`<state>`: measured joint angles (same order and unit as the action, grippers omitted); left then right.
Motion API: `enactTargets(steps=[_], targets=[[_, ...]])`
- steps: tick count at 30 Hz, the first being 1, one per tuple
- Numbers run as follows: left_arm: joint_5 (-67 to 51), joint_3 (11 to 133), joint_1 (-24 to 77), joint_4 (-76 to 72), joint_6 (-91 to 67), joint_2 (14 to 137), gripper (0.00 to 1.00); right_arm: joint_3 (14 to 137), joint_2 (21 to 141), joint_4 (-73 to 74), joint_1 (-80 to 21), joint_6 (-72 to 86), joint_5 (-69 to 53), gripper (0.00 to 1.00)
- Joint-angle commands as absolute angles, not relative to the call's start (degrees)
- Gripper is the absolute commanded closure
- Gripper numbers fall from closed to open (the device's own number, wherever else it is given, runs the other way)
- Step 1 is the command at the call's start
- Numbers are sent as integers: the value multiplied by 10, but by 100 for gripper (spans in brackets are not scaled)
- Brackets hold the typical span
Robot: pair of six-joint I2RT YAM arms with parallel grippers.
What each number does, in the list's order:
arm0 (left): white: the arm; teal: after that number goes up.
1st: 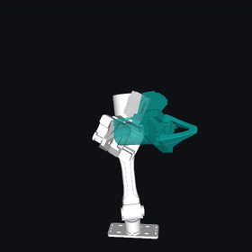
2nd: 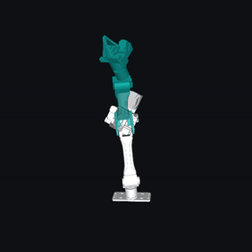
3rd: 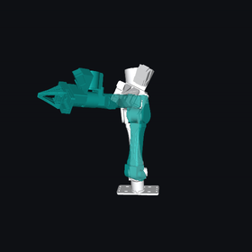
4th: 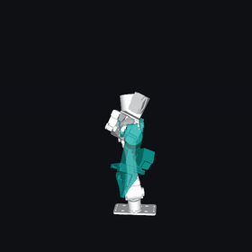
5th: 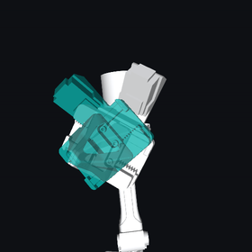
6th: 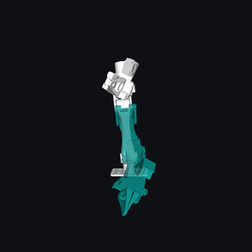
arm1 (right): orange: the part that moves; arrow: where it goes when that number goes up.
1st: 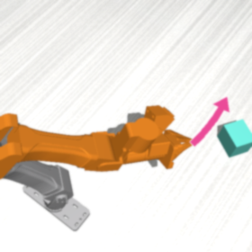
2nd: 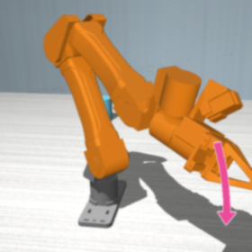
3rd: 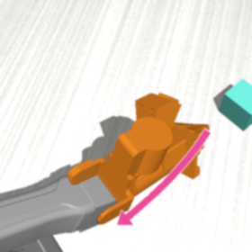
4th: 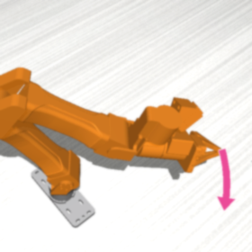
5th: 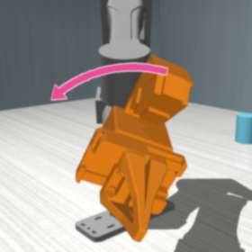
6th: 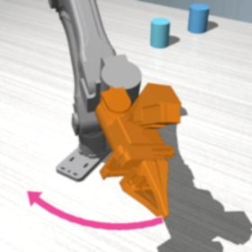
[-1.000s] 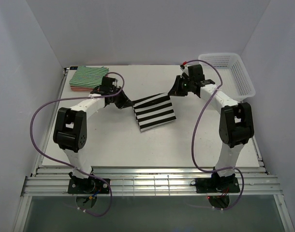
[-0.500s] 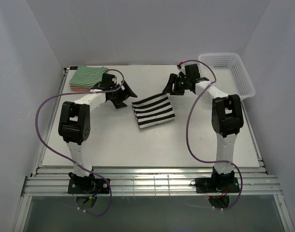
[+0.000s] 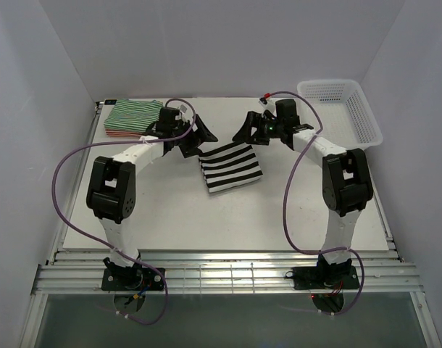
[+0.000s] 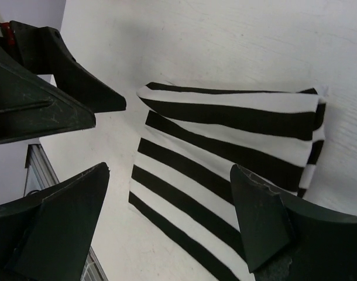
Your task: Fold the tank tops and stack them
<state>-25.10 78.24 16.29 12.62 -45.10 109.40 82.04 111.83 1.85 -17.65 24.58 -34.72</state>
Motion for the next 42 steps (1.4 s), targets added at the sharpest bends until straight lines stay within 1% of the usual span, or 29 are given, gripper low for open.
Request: enactTargets(steps=[1, 6, 10, 14, 17, 21, 23, 25, 29, 30, 33, 38, 42], targets=[[-263, 793, 162, 82, -454, 1119, 2, 847, 1173, -48, -182, 280, -389, 10], [-223, 844, 161, 90, -450, 1199, 2, 940, 1273, -43, -178, 294, -364, 10], [-180, 891, 161, 108, -447, 1261, 2, 964, 1318, -48, -175, 302, -333, 10], [-185, 897, 162, 116, -444, 1275, 2, 953, 1326, -52, -173, 302, -331, 10], [-193, 896, 162, 119, -433, 1261, 2, 936, 1308, -51, -171, 294, -335, 10], [-212, 898, 166, 120, -397, 1212, 2, 938, 1246, -27, -171, 261, -342, 10], [-183, 896, 177, 131, -383, 1185, 2, 928, 1212, -14, -172, 245, -335, 10], [-164, 887, 185, 141, -358, 1148, 2, 888, 1157, -11, -171, 219, -309, 10], [-134, 873, 186, 183, -345, 1126, 2, 810, 1090, 19, -171, 188, -252, 10], [-123, 866, 186, 187, -345, 1121, 2, 770, 1065, 19, -172, 184, -248, 10], [-110, 818, 188, 192, -347, 1100, 2, 715, 1017, 17, -172, 171, -200, 10], [-124, 765, 190, 196, -348, 1092, 2, 643, 964, 25, -171, 156, -153, 10], [-153, 741, 192, 184, -364, 1101, 3, 616, 925, 36, -171, 149, -127, 10]])
